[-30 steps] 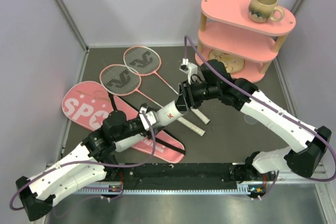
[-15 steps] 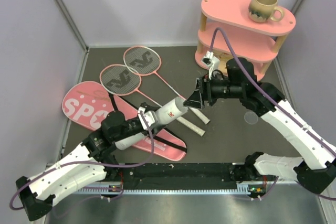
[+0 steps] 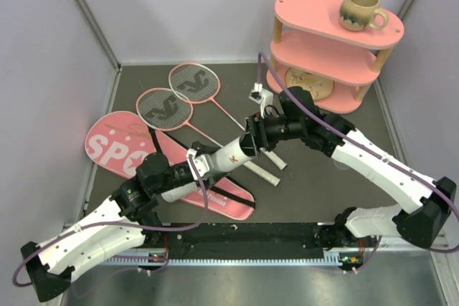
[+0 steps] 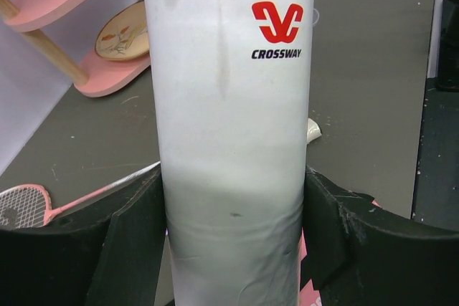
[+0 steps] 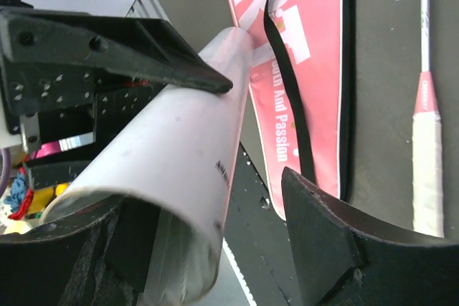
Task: Pack up the badminton gear
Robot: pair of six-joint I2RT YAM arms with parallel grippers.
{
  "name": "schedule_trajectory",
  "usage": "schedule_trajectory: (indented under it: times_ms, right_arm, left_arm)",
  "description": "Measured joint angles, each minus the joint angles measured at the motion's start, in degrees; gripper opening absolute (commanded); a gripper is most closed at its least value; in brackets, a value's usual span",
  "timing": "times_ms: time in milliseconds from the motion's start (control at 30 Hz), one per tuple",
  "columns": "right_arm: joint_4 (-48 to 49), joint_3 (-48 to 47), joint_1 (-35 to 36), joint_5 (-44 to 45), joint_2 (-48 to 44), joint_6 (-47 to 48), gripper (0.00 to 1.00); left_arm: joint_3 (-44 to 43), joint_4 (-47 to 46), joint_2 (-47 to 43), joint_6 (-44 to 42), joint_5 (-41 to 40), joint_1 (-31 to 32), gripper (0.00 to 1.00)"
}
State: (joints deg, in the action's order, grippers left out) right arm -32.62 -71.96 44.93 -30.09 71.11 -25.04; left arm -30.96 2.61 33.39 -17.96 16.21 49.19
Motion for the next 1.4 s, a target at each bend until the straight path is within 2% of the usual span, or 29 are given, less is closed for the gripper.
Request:
schedule_trajectory:
  times_ms: [233, 333, 433, 567, 700, 800, 933, 967, 1000, 1067, 1133, 1200, 1400]
  right_arm:
    - [2.16, 0.55, 0.35, 0.9, 1.6, -1.27, 0.67]
    - [2.51, 2.47, -2.05, 1.92, -2.25, -1.14, 0.68]
    - [2.19, 4.83, -6.05, 5.31, -9.62, -0.61, 0.73]
    - [2.51, 8.5, -7.93, 17.2, -22.29, 0.42, 0.8]
    - [1.92, 12.11, -11.34, 30.88, -28.65, -1.4, 0.8]
    - [0.5, 15.78, -19.85, 36.76, -25.66, -3.96, 0.8]
    - [-2.69, 21.11, -29.35, 40.17, -15.32, -7.39, 0.78]
    - [-3.61, 22.32, -31.32, 40.94, -12.74, -8.28, 0.76]
    - [-4.2, 23.45, -33.24, 42.05, -10.56, -9.14, 0.67]
    - [-5.29, 24.74, -36.68, 43.65, -7.34, -10.29, 0.61]
    - [-4.63, 24.87, -40.04, 44.37, -4.37, -11.43, 0.47]
    - [-2.78, 25.05, -42.4, 44.65, -1.55, -12.09, 0.39]
    - [1.46, 25.03, -45.09, 44.85, 8.59, -12.55, 0.35]
  left_arm:
    - [0.0, -0.22, -0.28, 0.02, 0.2, 0.09, 0.09]
    - [0.0, -0.63, -0.28, 0.02, -0.48, 0.09, 0.09]
    - [0.0, -0.83, -0.28, 0.04, -1.79, 0.09, 0.08]
    - [0.0, -1.09, -0.28, 0.02, -3.21, 0.09, 0.08]
    - [0.0, -1.16, -0.28, 0.04, -3.78, 0.09, 0.08]
    - [0.0, -1.18, -0.28, 0.04, -3.89, 0.09, 0.08]
    - [0.0, -1.18, -0.26, 0.04, -4.11, 0.09, 0.08]
    - [0.0, -1.18, -0.26, 0.04, -4.17, 0.09, 0.08]
    - [0.0, -1.2, -0.26, 0.04, -4.22, 0.11, 0.08]
    - [0.0, -1.2, -0.26, 0.04, -4.26, 0.11, 0.08]
    - [0.0, -1.22, -0.26, 0.04, -4.28, 0.11, 0.08]
    - [0.0, -1.25, -0.26, 0.04, -4.33, 0.11, 0.08]
    - [0.0, -1.29, -0.28, 0.0, -5.35, 0.24, 0.08]
